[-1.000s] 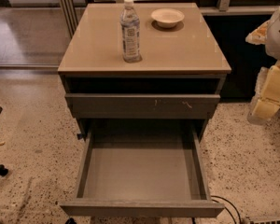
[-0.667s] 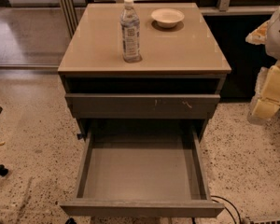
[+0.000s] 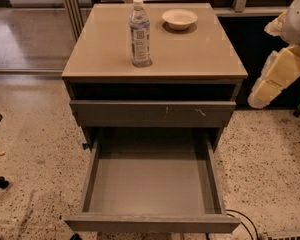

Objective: Place blue plastic bottle into middle drawer

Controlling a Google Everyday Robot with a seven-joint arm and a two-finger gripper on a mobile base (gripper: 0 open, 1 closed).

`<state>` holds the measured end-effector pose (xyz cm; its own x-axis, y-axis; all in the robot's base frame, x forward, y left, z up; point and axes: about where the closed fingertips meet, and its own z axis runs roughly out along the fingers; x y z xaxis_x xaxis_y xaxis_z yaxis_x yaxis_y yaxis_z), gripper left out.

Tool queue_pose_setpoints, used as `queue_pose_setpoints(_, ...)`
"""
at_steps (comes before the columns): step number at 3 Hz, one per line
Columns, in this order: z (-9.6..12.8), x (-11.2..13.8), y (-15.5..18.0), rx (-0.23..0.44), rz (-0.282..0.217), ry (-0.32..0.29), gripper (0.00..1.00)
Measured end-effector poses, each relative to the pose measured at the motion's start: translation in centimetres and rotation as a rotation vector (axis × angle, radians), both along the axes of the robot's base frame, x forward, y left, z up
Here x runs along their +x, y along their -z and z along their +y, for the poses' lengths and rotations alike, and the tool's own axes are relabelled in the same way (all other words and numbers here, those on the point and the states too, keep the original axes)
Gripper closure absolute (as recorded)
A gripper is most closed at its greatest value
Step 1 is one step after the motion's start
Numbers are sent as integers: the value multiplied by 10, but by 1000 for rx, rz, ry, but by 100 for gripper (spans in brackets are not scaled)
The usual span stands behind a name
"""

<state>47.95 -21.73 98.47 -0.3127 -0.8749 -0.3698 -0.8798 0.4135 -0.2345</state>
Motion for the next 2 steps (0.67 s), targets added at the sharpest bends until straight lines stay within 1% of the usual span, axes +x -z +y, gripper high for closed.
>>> queue_pose_setpoints(1, 14, 45, -7, 140, -57, 52, 0)
queue_pose_setpoints(2, 47, 94, -12, 270, -131, 69, 0)
